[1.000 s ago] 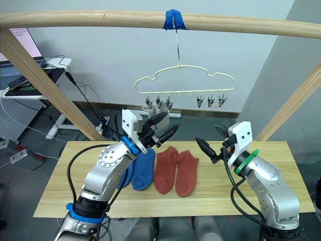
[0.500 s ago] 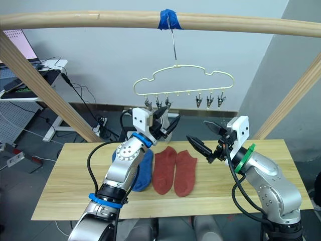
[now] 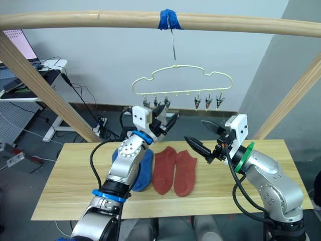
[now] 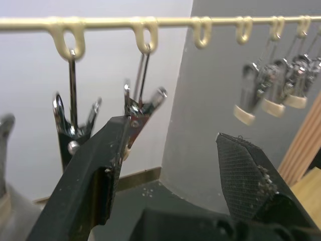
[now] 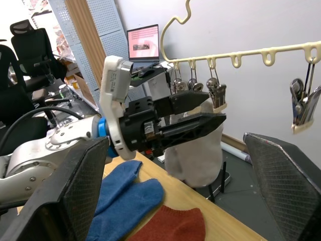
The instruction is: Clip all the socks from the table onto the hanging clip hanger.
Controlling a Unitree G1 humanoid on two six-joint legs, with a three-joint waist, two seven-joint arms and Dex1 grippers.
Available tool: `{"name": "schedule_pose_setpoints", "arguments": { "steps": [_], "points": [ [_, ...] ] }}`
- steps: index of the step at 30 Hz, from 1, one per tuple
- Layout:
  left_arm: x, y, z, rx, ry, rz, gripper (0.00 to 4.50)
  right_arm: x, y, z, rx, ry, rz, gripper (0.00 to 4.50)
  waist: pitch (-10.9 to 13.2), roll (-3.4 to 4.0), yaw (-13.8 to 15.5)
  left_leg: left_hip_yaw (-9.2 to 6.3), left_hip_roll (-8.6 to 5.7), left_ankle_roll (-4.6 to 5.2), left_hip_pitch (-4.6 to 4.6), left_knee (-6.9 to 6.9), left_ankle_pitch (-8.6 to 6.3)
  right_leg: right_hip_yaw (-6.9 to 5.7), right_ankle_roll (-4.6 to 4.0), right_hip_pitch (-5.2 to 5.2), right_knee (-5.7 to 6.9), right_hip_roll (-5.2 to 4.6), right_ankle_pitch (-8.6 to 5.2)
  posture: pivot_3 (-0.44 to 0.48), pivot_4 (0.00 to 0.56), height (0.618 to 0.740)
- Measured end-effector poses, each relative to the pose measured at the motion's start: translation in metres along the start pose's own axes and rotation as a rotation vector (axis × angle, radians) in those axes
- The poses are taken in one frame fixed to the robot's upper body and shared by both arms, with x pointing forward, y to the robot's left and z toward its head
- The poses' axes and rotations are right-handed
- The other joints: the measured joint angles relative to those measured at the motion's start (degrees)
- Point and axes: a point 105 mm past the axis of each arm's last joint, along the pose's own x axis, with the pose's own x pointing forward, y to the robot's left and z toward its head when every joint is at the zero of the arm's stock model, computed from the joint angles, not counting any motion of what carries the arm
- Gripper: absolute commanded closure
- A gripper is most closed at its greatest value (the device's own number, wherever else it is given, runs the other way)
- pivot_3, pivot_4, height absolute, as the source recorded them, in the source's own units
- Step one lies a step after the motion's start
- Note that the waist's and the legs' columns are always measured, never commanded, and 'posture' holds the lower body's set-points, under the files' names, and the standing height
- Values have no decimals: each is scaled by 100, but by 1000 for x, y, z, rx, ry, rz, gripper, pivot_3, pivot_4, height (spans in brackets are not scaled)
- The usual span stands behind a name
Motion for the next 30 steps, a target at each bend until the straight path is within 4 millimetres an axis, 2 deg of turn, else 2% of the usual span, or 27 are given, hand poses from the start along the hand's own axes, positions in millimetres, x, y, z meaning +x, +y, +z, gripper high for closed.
{"name": "schedule_pose_setpoints", "arguments": {
  "steps": [15, 30],
  "points": [
    [7, 7, 4, 8, -25, 31, 1459, -1, -2, 2, -15, 6, -20, 0, 0, 0, -73, 0, 0, 0, 0, -1, 0, 0, 2, 0, 0, 0, -1, -231, 176, 740],
    [12, 3, 9, 18, -54, 27, 1459, -1, 3, 5, 0, -7, 0, 0, 0, 0, -75, 0, 0, 0, 0, -2, 0, 0, 2, 0, 0, 1, -1, -236, 181, 740]
  ]
}}
